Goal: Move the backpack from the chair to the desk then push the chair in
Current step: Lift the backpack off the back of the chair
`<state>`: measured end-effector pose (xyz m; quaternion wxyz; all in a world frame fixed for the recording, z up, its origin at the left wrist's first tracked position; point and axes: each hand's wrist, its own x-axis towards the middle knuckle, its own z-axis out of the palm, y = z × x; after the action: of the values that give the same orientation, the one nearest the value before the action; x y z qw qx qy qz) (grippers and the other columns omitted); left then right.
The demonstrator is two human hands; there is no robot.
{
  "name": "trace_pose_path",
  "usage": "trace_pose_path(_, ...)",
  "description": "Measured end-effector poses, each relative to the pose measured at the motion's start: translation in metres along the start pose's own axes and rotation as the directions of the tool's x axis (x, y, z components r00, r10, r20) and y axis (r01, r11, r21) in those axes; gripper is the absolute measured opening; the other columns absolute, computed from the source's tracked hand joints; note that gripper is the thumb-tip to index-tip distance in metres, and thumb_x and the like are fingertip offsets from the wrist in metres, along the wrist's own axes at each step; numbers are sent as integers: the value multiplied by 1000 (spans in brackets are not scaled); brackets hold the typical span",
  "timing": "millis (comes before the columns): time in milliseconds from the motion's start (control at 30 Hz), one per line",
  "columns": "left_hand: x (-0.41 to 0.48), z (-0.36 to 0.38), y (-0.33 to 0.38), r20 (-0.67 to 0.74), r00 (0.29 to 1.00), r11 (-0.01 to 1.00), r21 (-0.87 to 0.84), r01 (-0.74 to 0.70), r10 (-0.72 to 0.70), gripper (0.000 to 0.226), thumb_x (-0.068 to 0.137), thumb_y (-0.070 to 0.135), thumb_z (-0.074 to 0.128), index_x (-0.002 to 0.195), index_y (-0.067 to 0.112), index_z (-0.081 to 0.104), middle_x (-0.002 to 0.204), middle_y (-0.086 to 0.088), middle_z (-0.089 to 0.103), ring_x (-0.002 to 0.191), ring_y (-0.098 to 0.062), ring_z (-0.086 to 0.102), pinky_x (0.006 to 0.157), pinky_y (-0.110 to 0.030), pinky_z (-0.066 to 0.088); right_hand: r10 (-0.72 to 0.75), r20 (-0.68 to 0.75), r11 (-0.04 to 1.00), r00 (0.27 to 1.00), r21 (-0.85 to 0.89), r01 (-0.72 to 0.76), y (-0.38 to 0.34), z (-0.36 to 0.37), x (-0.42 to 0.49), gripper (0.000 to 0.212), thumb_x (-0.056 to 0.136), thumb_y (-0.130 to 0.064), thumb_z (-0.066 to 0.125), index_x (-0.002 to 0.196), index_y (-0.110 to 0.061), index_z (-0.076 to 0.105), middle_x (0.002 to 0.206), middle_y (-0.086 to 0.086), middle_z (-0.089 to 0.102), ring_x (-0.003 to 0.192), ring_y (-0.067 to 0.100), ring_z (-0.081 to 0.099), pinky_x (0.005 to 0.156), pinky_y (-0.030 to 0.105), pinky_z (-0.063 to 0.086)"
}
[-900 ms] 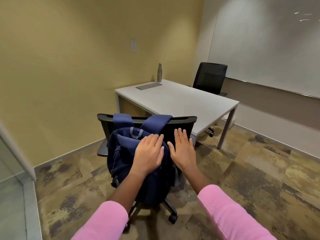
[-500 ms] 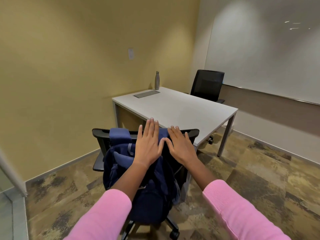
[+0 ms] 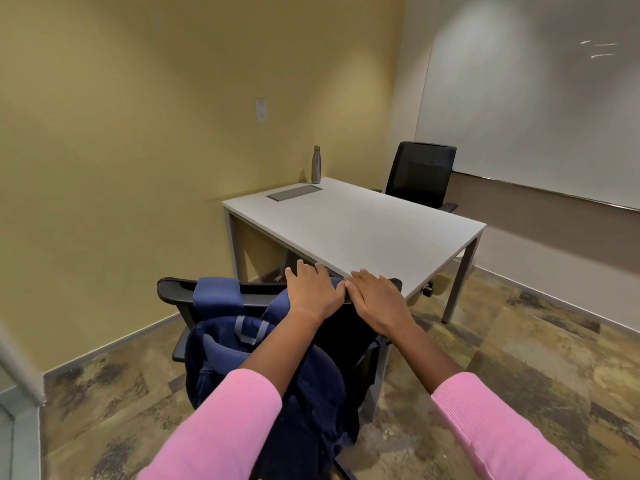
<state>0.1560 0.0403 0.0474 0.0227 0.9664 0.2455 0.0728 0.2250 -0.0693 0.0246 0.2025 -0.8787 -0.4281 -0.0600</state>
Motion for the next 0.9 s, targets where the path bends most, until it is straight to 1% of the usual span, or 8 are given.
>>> trace_pose_path(133, 21, -3, 15, 125, 988, 996, 13, 90, -91, 53, 95, 46, 29, 115, 5, 57, 125, -16, 58, 115, -32, 53, 92, -36, 39, -46, 21, 998, 999, 44, 45, 18, -8, 11, 39, 97, -33, 27, 109, -23, 63, 120, 3, 65, 111, 21, 55, 103, 41, 34)
trace_pose_path(300, 46, 2, 27, 250, 945, 976, -1, 220, -212, 49, 95, 46, 32, 119, 10, 56, 129, -11, 57, 118, -28, 52, 93, -34, 40, -98, 197, 995, 975, 38, 92, 36, -19, 25, 46, 97, -43, 21, 120, -28, 57, 125, 5, 63, 109, 26, 56, 92, 36, 40)
trace_pose_path(433, 58, 5, 25, 266, 937, 957, -120, 263, -225, 44, 89, 44, 45, 111, 8, 59, 120, -12, 63, 109, -29, 57, 88, -35, 45, -139, 229, 990, 963, 58, 129, 44, -17, 35, 40, 96, -41, 27, 124, -29, 53, 128, 5, 61, 111, 26, 56, 87, 34, 41)
trace_pose_path(533, 58, 3, 22, 256, 946, 923, -278, 267, -197, 46, 82, 42, 56, 117, 12, 55, 123, -13, 59, 111, -30, 55, 94, -40, 46, -134, 314, 989, 940, 102, 106, 48, -17, 47, 39, 90, -35, 40, 127, -29, 49, 129, 6, 59, 112, 27, 55, 91, 38, 43)
trace_pose_path(667, 50, 1, 15, 227, 968, 856, -472, 209, -111, 46, 80, 29, 63, 122, 16, 51, 129, -11, 56, 114, -28, 53, 100, -41, 42, -201, 496, 955, 845, 291, 56, 44, -20, 70, 53, 86, -23, 49, 138, -20, 39, 144, 10, 44, 127, 27, 45, 107, 39, 36)
trace_pose_path(767, 37, 1, 14, 176, 982, 938, -327, 119, -63, 50, 85, 38, 57, 128, 18, 44, 129, -13, 56, 115, -30, 53, 97, -39, 43, -303, 591, 916, 747, 397, 57, 43, -23, 81, 58, 84, -11, 50, 140, -13, 34, 143, 8, 43, 124, 17, 45, 99, 24, 35)
trace_pose_path(833, 25, 3, 15, 104, 993, 988, -137, 69, -55, 54, 88, 46, 49, 134, 19, 38, 128, -17, 55, 116, -32, 52, 94, -41, 44, -365, 637, 869, 679, 495, 3, 44, -23, 87, 52, 83, -11, 46, 134, -10, 42, 120, 3, 55, 100, 1, 53, 80, 13, 39)
trace_pose_path(900, 13, 6, 17, 7, 998, 998, -22, 58, -58, 54, 90, 51, 42, 135, 22, 37, 121, -18, 57, 111, -34, 54, 88, -40, 44, -391, 657, 803, 644, 585, -110, 43, -20, 93, 42, 89, -13, 37, 129, -9, 47, 114, 2, 56, 89, -3, 52, 78, 12, 42)
